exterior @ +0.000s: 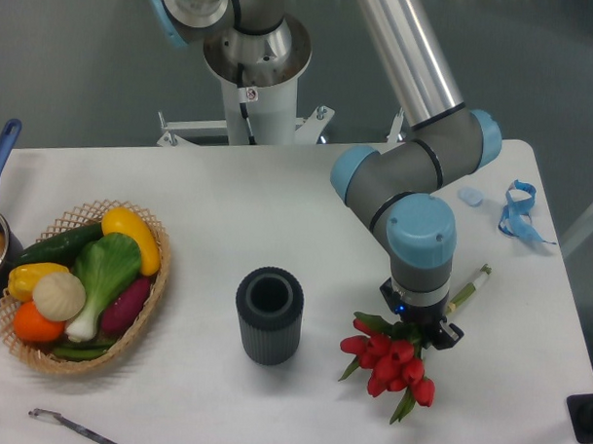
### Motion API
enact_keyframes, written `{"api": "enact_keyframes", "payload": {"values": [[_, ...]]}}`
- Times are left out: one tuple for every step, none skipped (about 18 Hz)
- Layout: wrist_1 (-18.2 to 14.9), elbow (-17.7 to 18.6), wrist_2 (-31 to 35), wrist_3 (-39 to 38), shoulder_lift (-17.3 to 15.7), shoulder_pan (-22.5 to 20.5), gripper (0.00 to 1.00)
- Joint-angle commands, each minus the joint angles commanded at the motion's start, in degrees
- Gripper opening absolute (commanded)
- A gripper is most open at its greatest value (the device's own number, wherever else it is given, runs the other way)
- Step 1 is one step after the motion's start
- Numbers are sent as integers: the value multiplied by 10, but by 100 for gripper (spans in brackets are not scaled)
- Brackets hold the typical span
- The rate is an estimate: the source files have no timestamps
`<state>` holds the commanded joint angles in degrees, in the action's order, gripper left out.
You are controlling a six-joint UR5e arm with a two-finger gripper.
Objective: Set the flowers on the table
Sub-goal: 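Lower the tulips onto the table surface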
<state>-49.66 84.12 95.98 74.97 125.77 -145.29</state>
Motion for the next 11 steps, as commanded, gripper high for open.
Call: {"api": "enact_keyframes", "payload": {"values": [[0, -4, 0, -1, 3, 2, 41], [0, -5, 0, -1, 4, 3, 41], [0, -5, 1, -2, 4, 3, 41], [0, -6, 0, -2, 4, 3, 41], [1, -7, 0, -2, 4, 4, 42], [10, -11, -2, -2, 7, 4, 48], [18, -12, -3, -1, 10, 4, 63], [26, -14, -3, -2, 11, 4, 69], [29, -15, -3, -1, 11, 4, 69], [29, -16, -3, 0, 10, 4, 72], [30, -20, -3, 5, 6, 4, 99]]}}
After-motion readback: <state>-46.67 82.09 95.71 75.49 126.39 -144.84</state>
